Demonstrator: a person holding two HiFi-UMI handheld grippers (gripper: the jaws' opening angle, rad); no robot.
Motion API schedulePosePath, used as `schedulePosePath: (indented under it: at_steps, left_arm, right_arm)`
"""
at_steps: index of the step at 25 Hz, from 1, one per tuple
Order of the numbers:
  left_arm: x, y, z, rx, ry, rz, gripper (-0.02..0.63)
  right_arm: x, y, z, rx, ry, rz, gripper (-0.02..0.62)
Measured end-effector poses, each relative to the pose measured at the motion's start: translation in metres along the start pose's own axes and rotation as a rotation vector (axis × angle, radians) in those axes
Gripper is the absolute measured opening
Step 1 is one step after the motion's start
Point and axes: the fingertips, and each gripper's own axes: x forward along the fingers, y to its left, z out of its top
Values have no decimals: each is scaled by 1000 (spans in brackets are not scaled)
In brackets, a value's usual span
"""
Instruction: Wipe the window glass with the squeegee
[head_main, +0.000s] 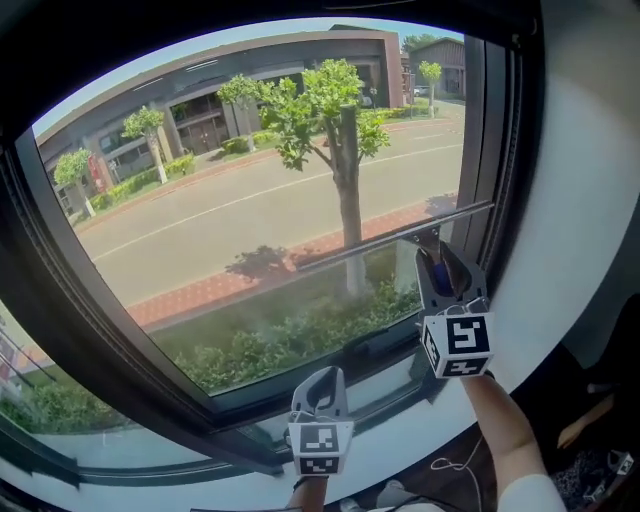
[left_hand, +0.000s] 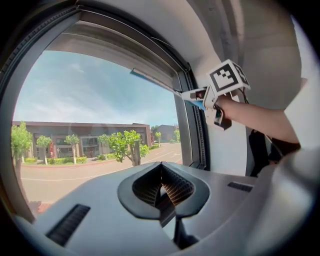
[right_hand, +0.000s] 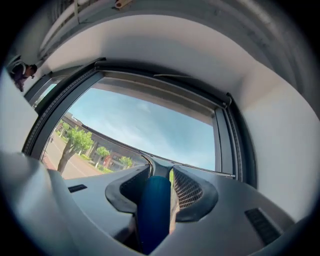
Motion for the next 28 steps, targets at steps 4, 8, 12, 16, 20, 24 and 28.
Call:
schedulePosePath:
  at_steps: [4, 8, 12, 16, 20, 24, 28]
  left_arm:
    - [14, -19, 24, 24, -45, 5, 3]
    - [33, -46, 48, 19, -88, 22, 3]
    - [47, -63, 68, 8, -129, 66, 3]
    - [53, -72, 75, 7, -133, 103, 3]
    - [52, -72, 87, 38, -136, 120, 3]
    - [53, -67, 106, 73, -163, 122, 3]
    - [53, -59, 115, 87, -178, 119, 3]
  right_arm:
    - [31, -47, 90, -33, -186, -53, 150]
    - [66, -78, 154, -19, -297, -61, 150]
    - [98, -95, 192, -27, -344, -44, 150]
    - [118, -103, 212, -5, -366, -21, 150]
    - [131, -106, 218, 44, -360, -16, 150]
    - [137, -112, 221, 60, -372, -33, 150]
    - [143, -109, 219, 42, -367, -43, 150]
